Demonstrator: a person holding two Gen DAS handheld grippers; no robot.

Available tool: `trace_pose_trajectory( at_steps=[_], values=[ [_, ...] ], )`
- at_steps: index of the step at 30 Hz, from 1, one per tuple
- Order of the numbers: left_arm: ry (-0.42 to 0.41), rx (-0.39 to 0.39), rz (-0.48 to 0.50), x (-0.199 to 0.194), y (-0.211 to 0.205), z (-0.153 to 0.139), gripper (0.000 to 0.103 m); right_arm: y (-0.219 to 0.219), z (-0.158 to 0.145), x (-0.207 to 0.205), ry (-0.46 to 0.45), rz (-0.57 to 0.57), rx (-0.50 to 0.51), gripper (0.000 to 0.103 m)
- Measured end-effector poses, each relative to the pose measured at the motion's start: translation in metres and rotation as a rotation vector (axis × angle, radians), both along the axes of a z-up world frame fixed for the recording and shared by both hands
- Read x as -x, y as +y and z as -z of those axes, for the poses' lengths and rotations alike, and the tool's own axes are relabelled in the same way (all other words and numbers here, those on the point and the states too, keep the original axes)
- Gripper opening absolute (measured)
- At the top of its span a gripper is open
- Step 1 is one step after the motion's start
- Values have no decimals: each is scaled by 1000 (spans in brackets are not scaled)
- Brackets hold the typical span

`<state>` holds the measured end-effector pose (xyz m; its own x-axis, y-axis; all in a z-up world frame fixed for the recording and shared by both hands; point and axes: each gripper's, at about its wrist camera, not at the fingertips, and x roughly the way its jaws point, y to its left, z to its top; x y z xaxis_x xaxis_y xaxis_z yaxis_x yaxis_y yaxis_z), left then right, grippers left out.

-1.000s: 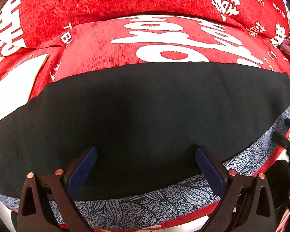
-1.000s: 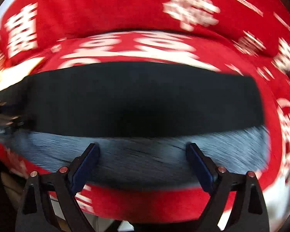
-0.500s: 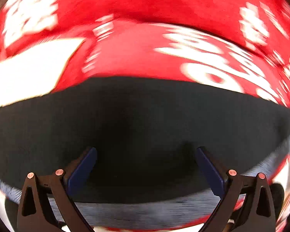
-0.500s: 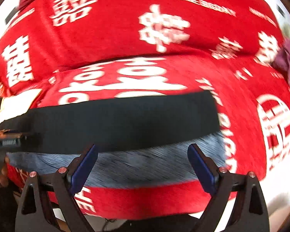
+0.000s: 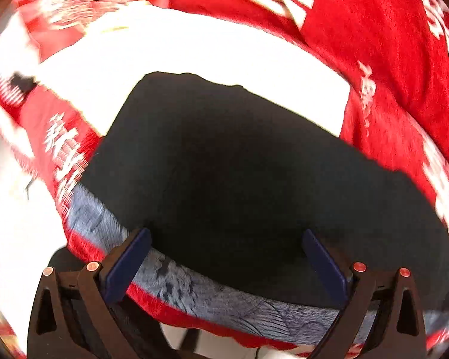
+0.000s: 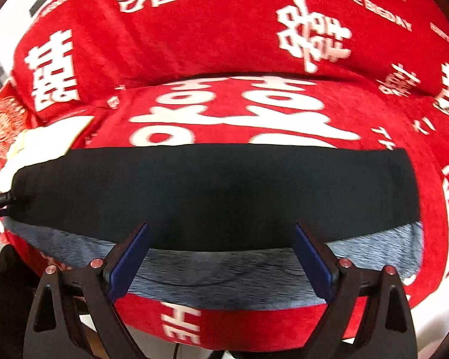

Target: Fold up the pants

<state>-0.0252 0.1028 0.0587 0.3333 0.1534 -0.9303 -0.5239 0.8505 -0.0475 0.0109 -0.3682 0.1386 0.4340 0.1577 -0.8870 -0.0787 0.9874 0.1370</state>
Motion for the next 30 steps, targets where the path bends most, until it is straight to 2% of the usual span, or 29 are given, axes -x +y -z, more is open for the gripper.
trace_pose_trajectory(
  at_steps=[2, 3, 5, 6, 8, 11, 13, 14, 15, 16, 18, 20, 23, 27, 30],
  values=[
    [-17, 14, 86, 0, -21, 0, 101, 12, 8, -3, 15, -29, 17, 96],
    [8, -15, 122, -4, -32, 5, 101, 16, 19, -5, 42, -47, 20, 96],
    [110, -65, 165, -11, -43, 26, 102, 16, 43, -7, 123, -55, 35, 97],
    [139, -80, 164, -10, -44, 32, 102, 15, 41, -4, 93, -68, 55, 97],
    [97, -69, 148, -6, -44, 24, 101, 14, 30, 0, 95, -65, 110, 97],
    [14, -24, 191, -2, -55, 9, 102, 0, 12, 8, 5, -23, 117, 97],
    [49, -16, 195, -3, -58, 22, 102, -16, 15, 7, 28, 31, 88, 98],
    [95, -33, 196, -7, -58, 33, 102, -23, 26, 5, 91, 45, 106, 98],
    [106, -87, 216, -7, -65, 36, 102, -28, 34, 5, 130, 49, 123, 98],
    [100, -123, 232, -7, -74, 32, 102, -35, 35, 9, 132, 54, 127, 98],
    [68, -63, 276, -9, -87, 22, 102, -54, 21, 20, 81, 95, 80, 98],
    [31, 3, 301, -12, -110, 10, 102, -80, 10, 30, 54, 167, 42, 98],
    [17, 82, 436, -27, -172, 1, 102, -120, -7, 51, 19, 264, 39, 98],
    [22, 96, 688, -44, -273, -7, 102, -175, -15, 78, -3, 383, -27, 98],
    [28, 91, 791, -54, -324, -12, 102, -202, -1, 93, -16, 447, -167, 98]
  ],
)
